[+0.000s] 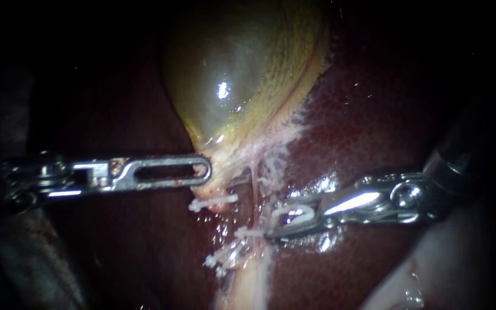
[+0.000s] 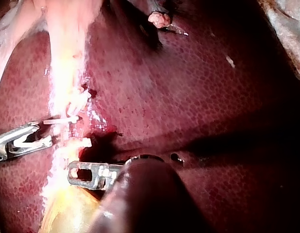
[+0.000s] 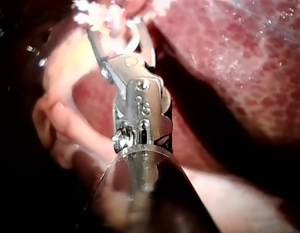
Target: Clipping second clip right tube
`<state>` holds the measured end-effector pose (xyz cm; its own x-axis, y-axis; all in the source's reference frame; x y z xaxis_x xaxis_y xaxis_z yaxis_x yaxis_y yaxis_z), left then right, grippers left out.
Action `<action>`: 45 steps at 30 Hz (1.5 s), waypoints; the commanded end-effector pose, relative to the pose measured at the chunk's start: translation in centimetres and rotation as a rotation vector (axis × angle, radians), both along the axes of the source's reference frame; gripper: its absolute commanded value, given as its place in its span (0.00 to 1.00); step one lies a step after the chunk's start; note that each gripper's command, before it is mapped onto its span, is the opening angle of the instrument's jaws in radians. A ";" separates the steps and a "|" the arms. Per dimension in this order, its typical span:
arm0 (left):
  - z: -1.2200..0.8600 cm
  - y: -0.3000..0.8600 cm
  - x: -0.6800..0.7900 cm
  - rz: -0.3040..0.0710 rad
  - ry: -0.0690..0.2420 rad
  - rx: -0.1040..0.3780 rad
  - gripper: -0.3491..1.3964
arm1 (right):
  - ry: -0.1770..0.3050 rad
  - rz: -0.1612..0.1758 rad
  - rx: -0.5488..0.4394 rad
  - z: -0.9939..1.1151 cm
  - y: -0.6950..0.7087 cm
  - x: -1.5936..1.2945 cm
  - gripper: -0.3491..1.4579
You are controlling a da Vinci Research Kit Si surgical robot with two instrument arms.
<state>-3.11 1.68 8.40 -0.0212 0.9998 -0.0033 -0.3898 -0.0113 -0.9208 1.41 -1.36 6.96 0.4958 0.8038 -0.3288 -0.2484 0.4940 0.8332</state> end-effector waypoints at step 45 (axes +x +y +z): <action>-0.09 -0.01 -0.03 -0.004 0.003 0.002 0.00 | -0.051 0.093 0.087 0.55 -0.25 0.45 0.43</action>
